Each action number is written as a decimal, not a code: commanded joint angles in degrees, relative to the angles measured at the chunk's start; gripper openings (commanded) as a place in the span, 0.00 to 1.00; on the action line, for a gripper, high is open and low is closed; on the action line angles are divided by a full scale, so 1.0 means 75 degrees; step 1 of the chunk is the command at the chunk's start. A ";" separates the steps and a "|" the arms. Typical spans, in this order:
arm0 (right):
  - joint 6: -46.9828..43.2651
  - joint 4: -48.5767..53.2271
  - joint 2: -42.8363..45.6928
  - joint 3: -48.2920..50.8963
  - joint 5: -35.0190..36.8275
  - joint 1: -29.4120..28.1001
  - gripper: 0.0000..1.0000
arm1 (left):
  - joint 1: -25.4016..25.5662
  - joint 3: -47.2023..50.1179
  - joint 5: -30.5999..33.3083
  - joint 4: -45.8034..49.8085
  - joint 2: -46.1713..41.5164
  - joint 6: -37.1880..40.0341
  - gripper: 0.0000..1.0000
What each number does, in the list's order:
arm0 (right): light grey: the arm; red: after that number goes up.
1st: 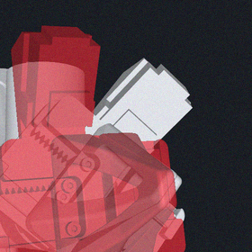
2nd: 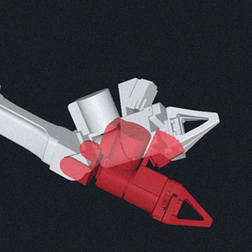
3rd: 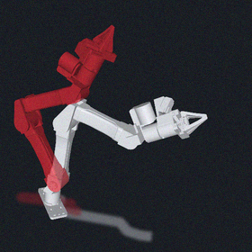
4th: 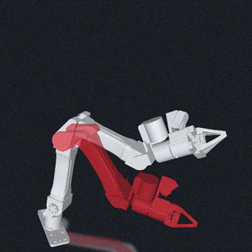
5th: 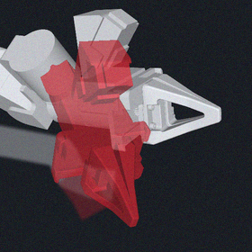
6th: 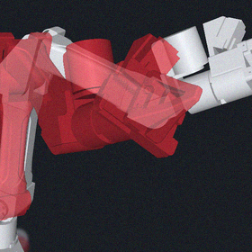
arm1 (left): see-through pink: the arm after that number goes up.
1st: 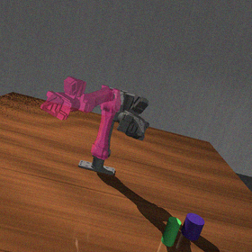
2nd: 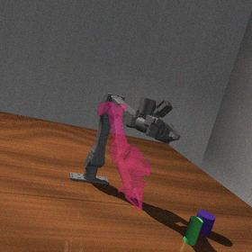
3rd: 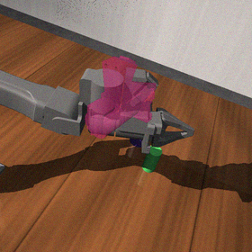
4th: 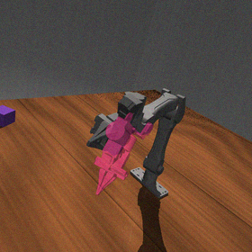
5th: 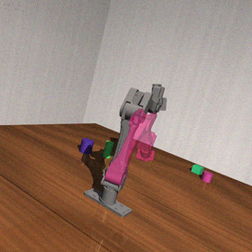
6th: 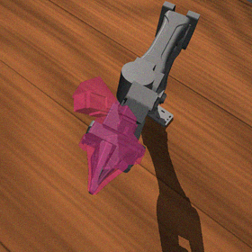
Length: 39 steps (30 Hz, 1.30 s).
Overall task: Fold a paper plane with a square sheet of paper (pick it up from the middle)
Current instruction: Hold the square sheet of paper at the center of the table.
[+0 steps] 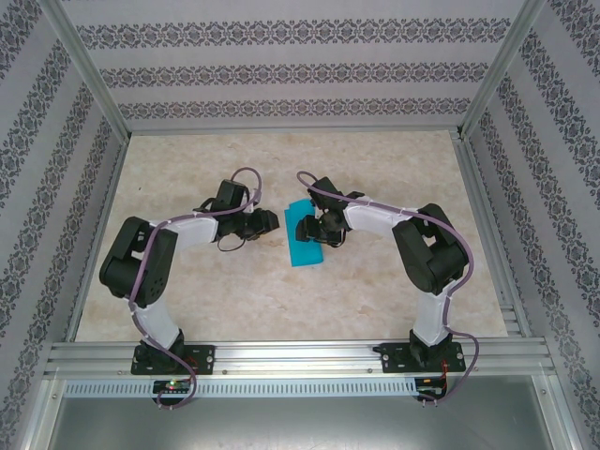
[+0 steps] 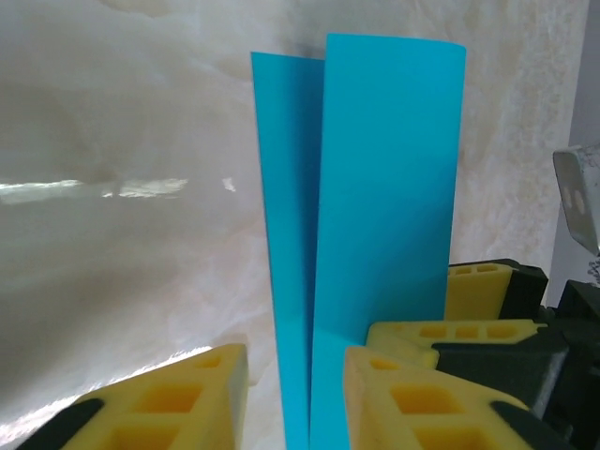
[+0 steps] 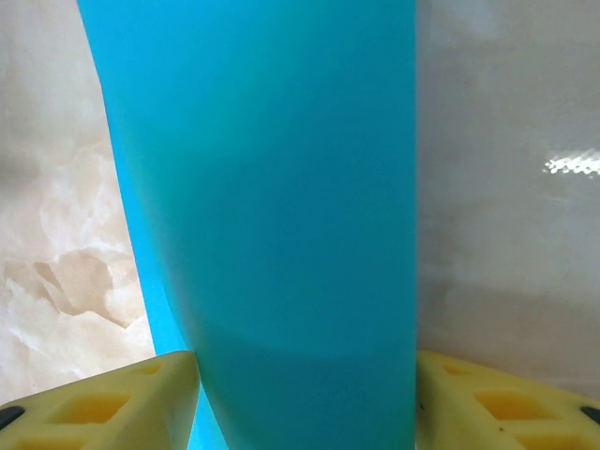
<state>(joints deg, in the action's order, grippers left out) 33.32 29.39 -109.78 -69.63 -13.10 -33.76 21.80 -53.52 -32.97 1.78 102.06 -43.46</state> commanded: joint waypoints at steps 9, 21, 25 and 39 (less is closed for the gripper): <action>-0.0264 0.0336 -0.0266 -0.0266 -0.0021 -0.0148 0.60 | 0.0462 -0.0841 -0.0496 -0.1078 0.1048 -0.0641 0.09; -0.0382 0.0476 -0.0428 -0.0430 -0.0163 -0.0203 0.59 | 0.0516 -0.1312 -0.0595 -0.1248 0.1736 -0.0814 0.02; -0.0389 0.0488 -0.0438 -0.0478 -0.0191 -0.0207 0.59 | 0.0548 -0.1421 -0.0521 -0.0971 0.1872 -0.0732 0.01; -0.0201 0.0535 -0.0166 -0.0654 -0.0324 -0.0192 0.60 | 0.0594 -0.1734 -0.0204 0.0157 0.2133 -0.0191 0.00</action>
<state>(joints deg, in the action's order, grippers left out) 31.42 33.28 -111.31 -73.14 -14.74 -34.79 25.63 -65.17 -35.31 0.36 116.97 -46.74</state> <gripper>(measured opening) 0.597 0.054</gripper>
